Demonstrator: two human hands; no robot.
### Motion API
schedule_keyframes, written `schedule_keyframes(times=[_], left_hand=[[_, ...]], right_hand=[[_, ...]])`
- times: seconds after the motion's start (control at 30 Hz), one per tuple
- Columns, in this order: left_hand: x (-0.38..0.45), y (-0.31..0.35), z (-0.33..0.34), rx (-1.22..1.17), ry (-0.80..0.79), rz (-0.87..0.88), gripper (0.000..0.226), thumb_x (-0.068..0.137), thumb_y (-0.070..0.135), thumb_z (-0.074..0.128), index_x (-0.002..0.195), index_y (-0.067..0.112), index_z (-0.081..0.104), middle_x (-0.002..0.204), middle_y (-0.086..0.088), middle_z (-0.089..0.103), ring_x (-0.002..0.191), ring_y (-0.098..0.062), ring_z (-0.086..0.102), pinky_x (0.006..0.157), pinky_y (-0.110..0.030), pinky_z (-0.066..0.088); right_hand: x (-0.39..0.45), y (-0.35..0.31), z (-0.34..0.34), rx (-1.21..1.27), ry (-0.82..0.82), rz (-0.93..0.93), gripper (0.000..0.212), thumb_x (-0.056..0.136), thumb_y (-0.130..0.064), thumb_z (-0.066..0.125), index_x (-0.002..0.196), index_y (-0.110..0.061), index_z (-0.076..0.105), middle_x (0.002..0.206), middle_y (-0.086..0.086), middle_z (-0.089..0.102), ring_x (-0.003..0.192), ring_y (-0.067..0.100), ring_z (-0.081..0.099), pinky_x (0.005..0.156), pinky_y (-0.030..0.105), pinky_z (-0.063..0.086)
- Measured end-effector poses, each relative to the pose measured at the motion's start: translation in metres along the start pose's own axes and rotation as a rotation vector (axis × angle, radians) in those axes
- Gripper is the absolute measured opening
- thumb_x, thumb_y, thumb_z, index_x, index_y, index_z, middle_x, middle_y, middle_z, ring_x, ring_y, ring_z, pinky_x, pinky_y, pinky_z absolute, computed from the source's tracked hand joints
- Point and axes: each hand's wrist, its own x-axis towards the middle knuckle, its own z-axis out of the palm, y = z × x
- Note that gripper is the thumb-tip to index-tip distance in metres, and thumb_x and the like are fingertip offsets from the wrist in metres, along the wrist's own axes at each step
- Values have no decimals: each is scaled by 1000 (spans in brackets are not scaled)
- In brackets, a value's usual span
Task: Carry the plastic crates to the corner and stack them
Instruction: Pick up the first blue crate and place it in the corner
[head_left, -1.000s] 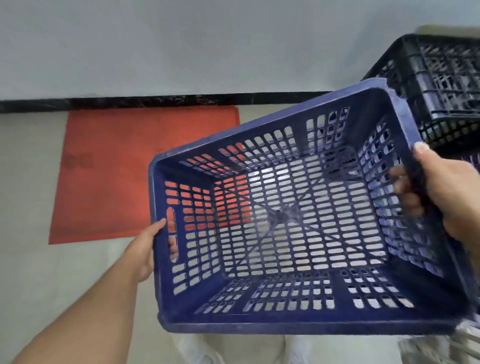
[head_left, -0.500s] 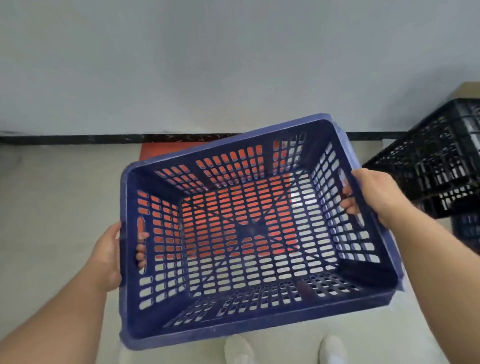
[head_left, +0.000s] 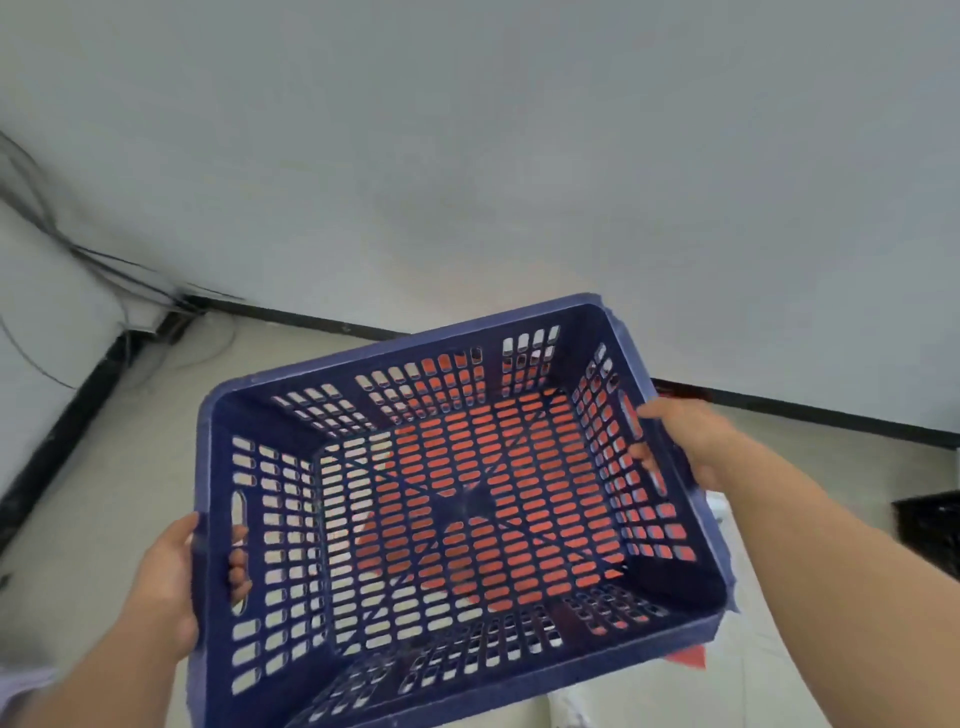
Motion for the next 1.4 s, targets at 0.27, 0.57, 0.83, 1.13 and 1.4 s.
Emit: schedule_keyframes(times=[0.27,0.57,0.83,1.13,1.4], left_hand=[[30,55,-76,-169,215,50,45,94,45,37,81,7,58,42,-2,54,34,-15,51,37,-23,49],[103,110,-204,-196,288,-20,40,101,31,31,90,3,58,79,-19,61,73,-31,57,70,-41,46],[189,103,-280,-316,414,-182,45,101,33,28,91,3,59,74,-17,68,78,-31,60,74,-43,47],[306,58,-293,-564,552,-269,42,99,33,31,85,6,60,50,-6,67,67,-25,62,61,-35,43],[393,24,-279,-695,647,-325,39,98,34,31,82,10,57,47,-3,65,38,-12,61,62,-33,42]], right_hand=[[37,-99,132,-190,-177,-68,38,100,-33,42,77,-6,53,62,13,53,38,18,52,40,19,42],[54,-205,348,-356,-158,-272,24,100,-17,40,97,0,56,68,13,54,54,24,49,51,31,39],[90,-226,509,-479,-216,-318,24,100,-17,40,101,0,57,72,11,54,58,21,49,51,29,37],[177,-228,649,-632,-304,-382,29,99,-16,37,113,2,56,80,13,57,58,21,49,60,32,42],[251,-225,743,-716,-373,-439,34,99,-18,38,124,-1,54,81,9,58,63,17,51,55,25,42]])
